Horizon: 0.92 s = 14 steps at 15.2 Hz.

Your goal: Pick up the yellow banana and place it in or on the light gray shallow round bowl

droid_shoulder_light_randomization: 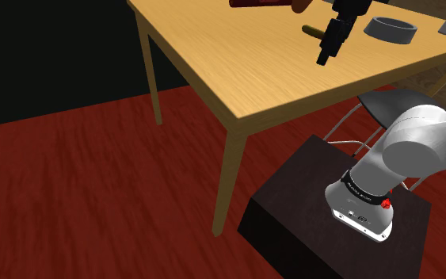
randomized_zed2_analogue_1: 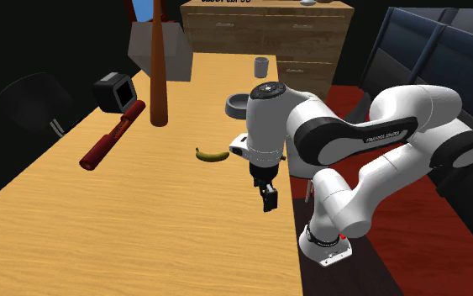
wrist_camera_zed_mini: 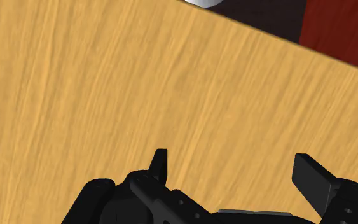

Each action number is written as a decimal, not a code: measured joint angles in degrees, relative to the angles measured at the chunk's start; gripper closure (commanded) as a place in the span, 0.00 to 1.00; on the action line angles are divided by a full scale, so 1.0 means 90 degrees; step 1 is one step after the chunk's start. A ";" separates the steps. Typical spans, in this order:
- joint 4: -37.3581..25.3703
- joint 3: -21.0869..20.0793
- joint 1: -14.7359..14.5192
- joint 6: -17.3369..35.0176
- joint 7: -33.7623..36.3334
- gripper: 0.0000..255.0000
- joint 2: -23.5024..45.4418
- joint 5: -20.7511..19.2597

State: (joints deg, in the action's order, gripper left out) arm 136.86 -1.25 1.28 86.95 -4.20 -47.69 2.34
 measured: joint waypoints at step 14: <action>-0.1760 0.1095 0.0477 0.0407 -0.1051 0.00 0.1885 -0.0773</action>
State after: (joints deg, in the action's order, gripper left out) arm 121.03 8.61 5.57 90.62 -13.66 -30.72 -4.62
